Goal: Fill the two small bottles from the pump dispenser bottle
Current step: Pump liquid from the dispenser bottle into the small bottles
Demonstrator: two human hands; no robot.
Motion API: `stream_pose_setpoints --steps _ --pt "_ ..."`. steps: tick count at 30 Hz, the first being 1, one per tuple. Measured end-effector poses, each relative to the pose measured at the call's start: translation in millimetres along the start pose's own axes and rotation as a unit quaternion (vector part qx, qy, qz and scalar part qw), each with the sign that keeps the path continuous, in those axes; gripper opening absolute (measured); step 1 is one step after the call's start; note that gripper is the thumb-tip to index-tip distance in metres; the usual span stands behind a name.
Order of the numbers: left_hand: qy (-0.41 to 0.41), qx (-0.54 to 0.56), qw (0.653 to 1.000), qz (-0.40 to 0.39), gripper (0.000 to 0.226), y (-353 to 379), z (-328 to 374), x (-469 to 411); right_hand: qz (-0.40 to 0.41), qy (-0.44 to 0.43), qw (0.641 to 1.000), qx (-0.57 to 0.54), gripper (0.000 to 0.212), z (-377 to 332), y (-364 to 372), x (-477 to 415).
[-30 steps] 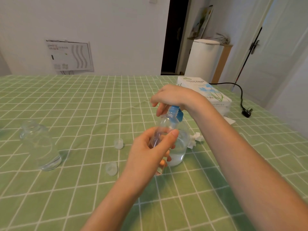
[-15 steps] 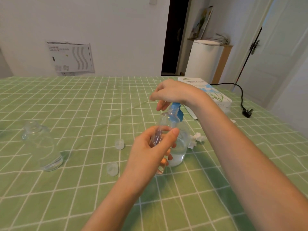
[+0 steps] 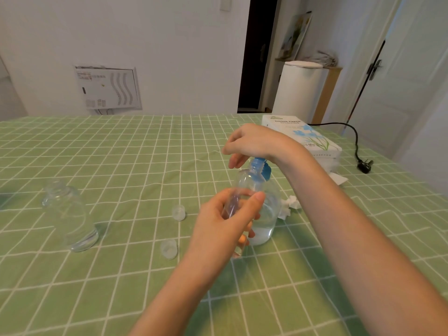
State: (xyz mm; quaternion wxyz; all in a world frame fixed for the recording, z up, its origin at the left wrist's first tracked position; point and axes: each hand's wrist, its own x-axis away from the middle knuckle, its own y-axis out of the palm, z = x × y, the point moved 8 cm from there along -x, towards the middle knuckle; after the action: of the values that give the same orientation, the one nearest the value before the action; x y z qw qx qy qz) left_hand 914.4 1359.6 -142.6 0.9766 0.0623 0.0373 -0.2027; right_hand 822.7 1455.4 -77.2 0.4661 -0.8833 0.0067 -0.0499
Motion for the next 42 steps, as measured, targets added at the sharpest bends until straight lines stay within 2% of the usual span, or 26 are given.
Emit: stream_pose_setpoints --steps 4,9,16,20,26,32,42 --pt "0.002 -0.001 1.000 0.003 0.036 0 -1 0 -0.008 0.006 1.000 -0.006 0.033 2 3 0" --pt "0.003 -0.003 1.000 0.001 0.038 0 -1 0 -0.018 0.014 1.000 -0.016 0.042 3 7 0" --pt "0.003 -0.009 1.000 0.000 0.039 -1 0 0 0.003 0.002 1.000 -0.009 0.028 3 3 -2" --pt "0.006 -0.002 1.000 0.003 0.037 0 2 0 0.004 -0.002 1.000 0.013 0.037 -4 -4 0" --pt "0.014 0.003 1.000 0.003 0.037 0 6 0 0.006 -0.004 0.999 0.035 0.039 -7 -8 -2" --pt "0.010 0.008 1.000 0.004 0.037 -1 3 0 -0.003 -0.009 0.999 0.033 0.031 -7 -4 -1" --pt "-0.003 0.006 1.000 -0.003 0.041 -1 -3 -1 -0.028 -0.015 0.999 0.034 0.028 -2 7 0"
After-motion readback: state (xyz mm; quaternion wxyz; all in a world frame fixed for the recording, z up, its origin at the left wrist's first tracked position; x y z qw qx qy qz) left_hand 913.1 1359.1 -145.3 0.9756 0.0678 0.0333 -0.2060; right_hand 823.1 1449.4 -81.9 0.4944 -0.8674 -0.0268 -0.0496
